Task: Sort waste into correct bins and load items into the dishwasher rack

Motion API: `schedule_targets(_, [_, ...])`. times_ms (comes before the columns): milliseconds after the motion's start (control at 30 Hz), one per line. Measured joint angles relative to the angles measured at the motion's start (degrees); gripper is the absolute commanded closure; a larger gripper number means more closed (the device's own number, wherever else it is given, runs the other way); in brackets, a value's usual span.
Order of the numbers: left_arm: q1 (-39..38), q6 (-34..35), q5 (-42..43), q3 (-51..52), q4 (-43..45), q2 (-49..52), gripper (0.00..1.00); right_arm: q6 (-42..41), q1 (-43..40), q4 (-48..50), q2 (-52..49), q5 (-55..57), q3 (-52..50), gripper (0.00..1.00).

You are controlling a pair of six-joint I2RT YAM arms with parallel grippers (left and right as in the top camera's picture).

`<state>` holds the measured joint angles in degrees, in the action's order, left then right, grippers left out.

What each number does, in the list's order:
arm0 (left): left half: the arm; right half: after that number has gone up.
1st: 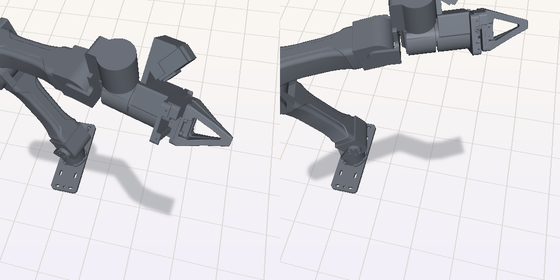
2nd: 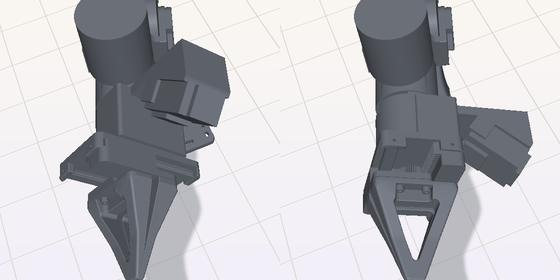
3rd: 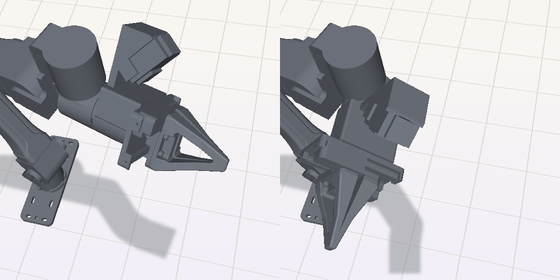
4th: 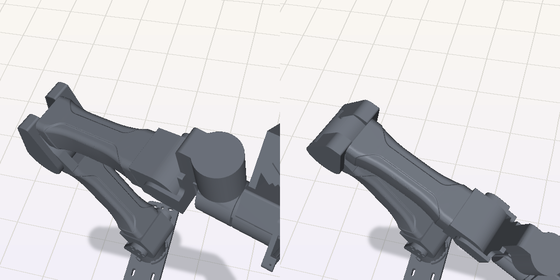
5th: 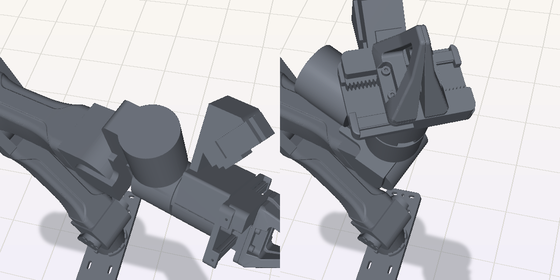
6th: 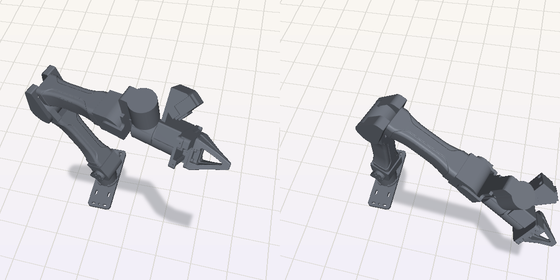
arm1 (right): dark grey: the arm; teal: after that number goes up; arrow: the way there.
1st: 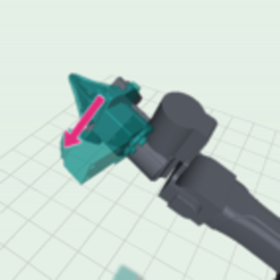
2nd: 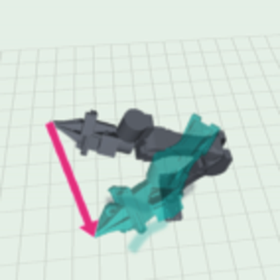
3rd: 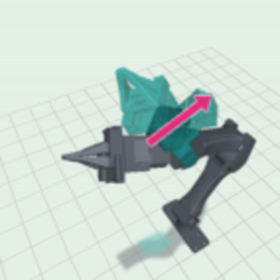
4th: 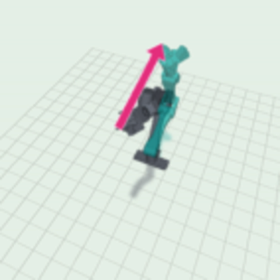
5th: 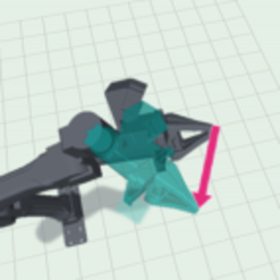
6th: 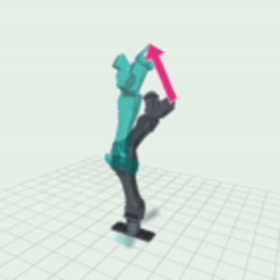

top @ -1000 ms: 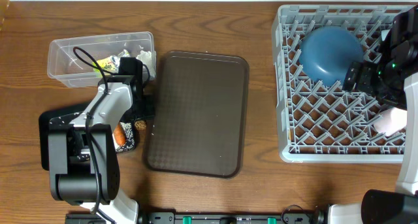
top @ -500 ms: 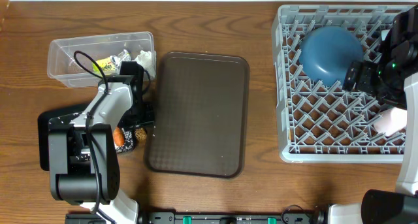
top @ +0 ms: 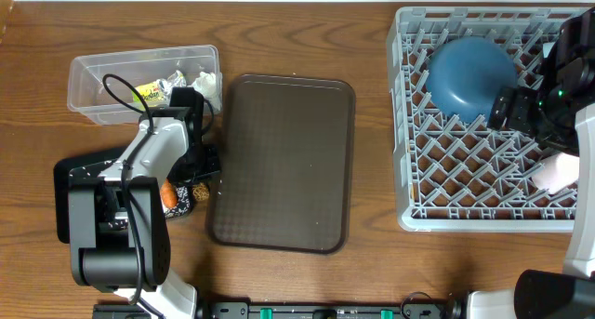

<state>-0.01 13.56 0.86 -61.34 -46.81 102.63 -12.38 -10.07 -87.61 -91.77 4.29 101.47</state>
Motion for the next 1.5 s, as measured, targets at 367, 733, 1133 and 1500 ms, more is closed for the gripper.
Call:
schedule_targets(367, [-0.07,0.13,2.23,-0.28,-2.62,-8.15,0.94,0.0,0.0,0.0,0.0,0.02,0.0,0.01])
schedule_targets(733, [1.49,0.13,1.38,-0.28,-3.37,-15.21,0.94,0.0,0.0,0.0,0.0,0.02,0.0,0.01])
schedule_targets(1133, [15.23,0.39,-1.31,-0.28,-0.81,-16.28,0.69,0.0,0.0,0.0,0.0,0.02,0.0,0.01])
schedule_targets(1500, [24.5,6.51,-1.27,-0.28,-5.75,-16.28,0.64,0.0,0.0,0.0,0.0,0.02,0.0,0.01])
